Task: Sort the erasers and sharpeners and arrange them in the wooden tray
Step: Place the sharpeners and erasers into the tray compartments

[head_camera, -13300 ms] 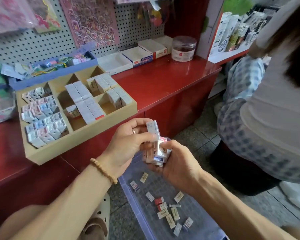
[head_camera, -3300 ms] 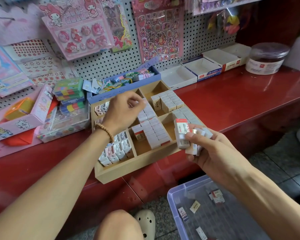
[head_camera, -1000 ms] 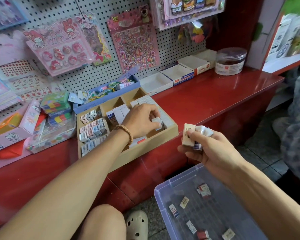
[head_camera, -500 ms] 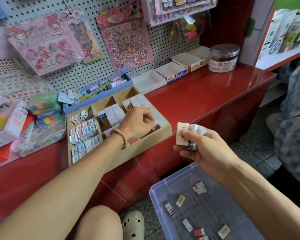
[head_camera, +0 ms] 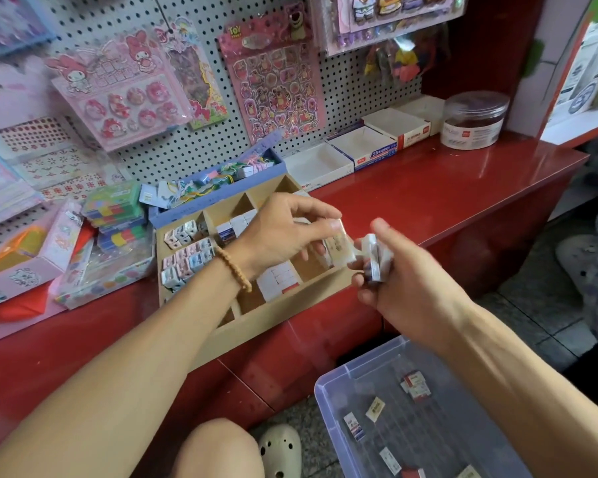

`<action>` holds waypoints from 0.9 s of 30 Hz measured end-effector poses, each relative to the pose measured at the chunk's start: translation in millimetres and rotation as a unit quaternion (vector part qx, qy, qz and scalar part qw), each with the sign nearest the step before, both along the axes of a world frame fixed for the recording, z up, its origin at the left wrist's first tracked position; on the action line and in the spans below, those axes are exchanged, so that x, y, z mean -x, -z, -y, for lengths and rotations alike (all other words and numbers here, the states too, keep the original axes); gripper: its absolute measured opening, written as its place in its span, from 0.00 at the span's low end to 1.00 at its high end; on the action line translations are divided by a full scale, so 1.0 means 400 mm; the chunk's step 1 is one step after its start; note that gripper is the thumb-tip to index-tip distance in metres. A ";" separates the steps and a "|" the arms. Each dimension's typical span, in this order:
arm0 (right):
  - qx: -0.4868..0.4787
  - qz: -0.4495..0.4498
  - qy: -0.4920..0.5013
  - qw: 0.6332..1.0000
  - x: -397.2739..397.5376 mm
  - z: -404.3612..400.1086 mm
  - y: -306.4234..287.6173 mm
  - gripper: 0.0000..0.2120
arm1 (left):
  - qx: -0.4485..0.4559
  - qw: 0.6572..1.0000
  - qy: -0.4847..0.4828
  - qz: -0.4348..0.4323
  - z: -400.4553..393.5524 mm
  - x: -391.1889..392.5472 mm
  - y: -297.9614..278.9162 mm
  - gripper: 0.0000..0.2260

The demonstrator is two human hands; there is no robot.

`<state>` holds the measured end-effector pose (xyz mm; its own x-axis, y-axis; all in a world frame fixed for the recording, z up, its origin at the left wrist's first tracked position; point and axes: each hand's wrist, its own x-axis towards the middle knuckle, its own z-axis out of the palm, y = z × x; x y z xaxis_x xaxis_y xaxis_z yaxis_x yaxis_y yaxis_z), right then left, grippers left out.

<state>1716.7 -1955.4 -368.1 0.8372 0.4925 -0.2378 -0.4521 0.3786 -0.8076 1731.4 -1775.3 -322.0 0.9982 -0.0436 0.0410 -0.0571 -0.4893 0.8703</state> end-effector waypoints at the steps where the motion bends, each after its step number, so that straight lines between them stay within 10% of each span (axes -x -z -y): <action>1: -0.037 -0.044 0.005 0.998 -0.005 0.001 -0.004 0.20 | 0.006 1.000 -0.023 0.002 -0.018 -0.008 -0.007 0.06; 16: 0.049 -0.004 0.076 0.996 -0.034 0.011 0.047 0.13 | -0.354 0.928 -0.114 0.013 -0.176 -0.184 0.023 0.04; 27: 0.048 0.023 0.075 0.996 -0.039 0.014 0.060 0.11 | -0.459 0.882 -0.084 0.071 -0.185 -0.221 0.087 0.06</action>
